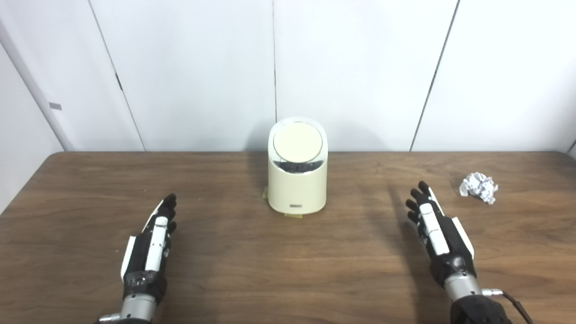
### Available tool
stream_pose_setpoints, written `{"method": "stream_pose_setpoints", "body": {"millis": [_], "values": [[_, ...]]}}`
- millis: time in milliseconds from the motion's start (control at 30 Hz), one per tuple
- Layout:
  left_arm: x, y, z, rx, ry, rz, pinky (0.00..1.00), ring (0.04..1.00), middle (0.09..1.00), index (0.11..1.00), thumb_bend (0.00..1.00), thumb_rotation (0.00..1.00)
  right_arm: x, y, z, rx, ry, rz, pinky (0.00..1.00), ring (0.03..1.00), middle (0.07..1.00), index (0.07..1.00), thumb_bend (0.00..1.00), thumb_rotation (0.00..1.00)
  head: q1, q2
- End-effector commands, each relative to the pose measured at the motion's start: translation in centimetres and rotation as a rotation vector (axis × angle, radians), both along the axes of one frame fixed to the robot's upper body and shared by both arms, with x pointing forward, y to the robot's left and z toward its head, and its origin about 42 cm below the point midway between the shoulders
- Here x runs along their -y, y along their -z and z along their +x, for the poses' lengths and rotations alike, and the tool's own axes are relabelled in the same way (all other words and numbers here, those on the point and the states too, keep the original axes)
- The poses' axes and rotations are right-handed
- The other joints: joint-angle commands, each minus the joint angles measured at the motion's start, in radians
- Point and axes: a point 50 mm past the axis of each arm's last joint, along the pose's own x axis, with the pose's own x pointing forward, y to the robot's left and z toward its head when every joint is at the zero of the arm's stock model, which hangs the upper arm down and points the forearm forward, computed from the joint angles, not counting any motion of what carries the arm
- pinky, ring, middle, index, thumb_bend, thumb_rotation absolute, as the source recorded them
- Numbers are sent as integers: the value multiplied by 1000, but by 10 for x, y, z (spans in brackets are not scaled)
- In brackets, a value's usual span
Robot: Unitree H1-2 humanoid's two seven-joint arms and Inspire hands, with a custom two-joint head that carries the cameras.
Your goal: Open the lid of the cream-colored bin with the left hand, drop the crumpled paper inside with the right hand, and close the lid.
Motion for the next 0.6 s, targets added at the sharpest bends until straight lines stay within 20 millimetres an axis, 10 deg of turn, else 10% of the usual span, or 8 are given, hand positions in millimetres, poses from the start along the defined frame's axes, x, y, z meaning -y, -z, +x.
{"method": "stream_pose_setpoints", "body": {"millis": [0,567], "values": [[-2,-17,10,93,10,7,1000,985,953,946,423,829,-4,-21,9,76,1,-10,942,942,967,1000,529,874,-5,0],[-9,-21,5,85,-13,5,1000,977,949,932,420,788,-1,-31,5,104,35,-34,943,943,962,1000,466,759,-65,-12]]}}
